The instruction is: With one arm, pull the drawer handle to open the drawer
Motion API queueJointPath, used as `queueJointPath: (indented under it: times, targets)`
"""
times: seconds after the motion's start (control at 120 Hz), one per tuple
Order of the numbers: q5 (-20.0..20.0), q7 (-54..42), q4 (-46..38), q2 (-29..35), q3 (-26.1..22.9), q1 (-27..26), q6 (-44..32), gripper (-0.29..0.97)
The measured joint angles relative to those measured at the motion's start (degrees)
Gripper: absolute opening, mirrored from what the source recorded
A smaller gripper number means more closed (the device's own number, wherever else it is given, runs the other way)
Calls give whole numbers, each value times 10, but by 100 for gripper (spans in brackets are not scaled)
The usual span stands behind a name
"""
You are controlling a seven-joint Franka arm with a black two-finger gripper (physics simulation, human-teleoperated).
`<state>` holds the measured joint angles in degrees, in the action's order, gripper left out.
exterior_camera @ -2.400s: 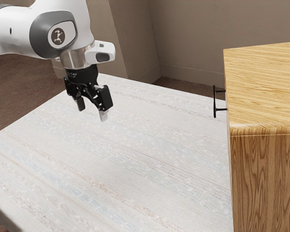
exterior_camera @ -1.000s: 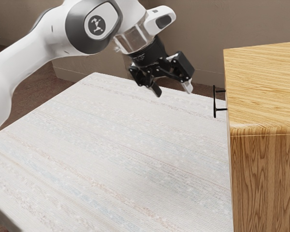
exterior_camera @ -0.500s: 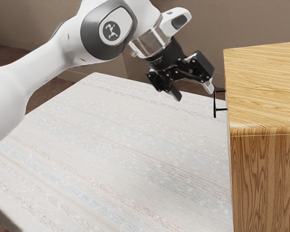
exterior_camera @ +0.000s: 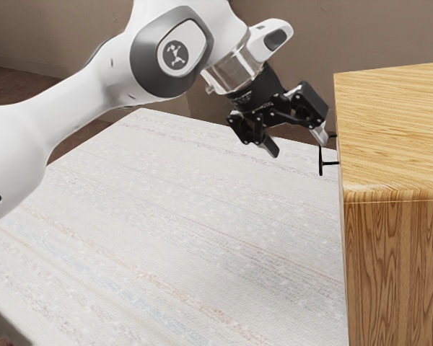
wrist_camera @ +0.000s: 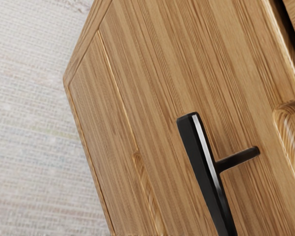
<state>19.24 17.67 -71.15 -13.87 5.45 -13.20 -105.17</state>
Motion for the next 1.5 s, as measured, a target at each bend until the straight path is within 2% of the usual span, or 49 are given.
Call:
queueJointPath:
  times: [0.208, 0.5, 1.058, 1.233, 1.5]
  targets:
    - [1, 4, -12, 0, 0, -2, -2, 67]
    - [-1, 12, -17, 6, 1, -3, 2, 52]
    - [-14, 24, -17, 23, 6, -3, 29, -1]
    - [-24, 27, -20, 30, 7, 3, 36, -8]
    - [-28, 30, -54, 60, 19, 8, 41, -11]
